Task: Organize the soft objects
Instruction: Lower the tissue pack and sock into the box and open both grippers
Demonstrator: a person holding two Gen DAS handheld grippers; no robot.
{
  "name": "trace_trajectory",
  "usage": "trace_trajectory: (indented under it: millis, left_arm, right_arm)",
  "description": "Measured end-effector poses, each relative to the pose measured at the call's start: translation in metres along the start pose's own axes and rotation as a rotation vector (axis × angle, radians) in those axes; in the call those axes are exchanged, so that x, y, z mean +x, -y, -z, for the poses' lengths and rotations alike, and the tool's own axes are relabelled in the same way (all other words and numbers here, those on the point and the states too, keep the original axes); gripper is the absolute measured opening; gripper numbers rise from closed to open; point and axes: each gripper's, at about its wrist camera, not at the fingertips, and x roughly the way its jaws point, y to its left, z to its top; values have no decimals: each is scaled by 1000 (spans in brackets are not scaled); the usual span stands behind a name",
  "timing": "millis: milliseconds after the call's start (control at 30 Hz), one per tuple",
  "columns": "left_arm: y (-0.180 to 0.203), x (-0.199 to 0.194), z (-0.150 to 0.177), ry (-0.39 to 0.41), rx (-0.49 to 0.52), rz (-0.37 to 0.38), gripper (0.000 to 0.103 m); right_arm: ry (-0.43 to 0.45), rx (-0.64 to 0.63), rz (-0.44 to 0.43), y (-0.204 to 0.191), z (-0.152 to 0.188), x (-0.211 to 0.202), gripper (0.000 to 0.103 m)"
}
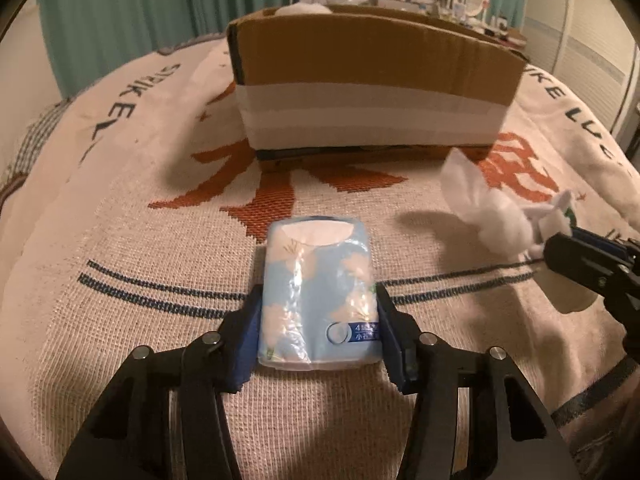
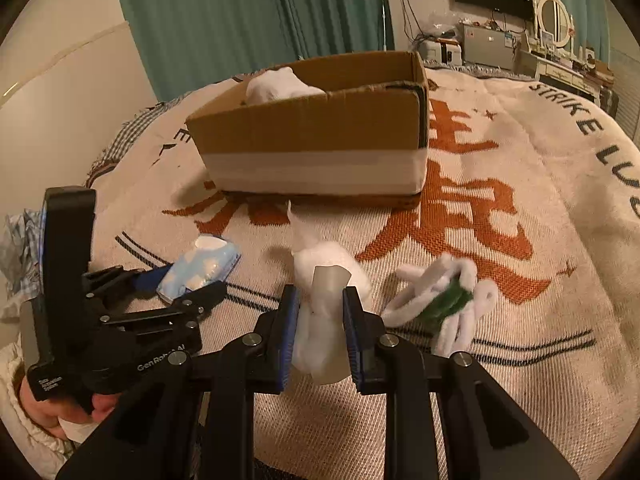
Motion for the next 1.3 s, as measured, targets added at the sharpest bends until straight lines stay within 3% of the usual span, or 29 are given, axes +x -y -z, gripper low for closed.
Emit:
trace_trajectory:
  millis: [333, 667, 967, 1133, 1300]
  left_arm:
    - [9, -46, 4, 62, 13, 27, 51]
    - [24, -112, -31, 230, 42, 49, 51]
    - [35, -130, -108, 364, 63, 30, 51]
    - [28, -116, -159, 359, 46, 72, 51]
    - [20, -81, -203, 333, 35, 57, 51]
  right_arm:
    - [66, 13, 5, -3, 6, -37, 22]
    - [188, -49, 12, -17, -18, -92, 22]
    - [343, -99, 24, -20, -111, -127, 22]
    - [380, -114, 15, -16, -168, -117, 22]
    - [374, -107, 26, 1, -221, -84, 23]
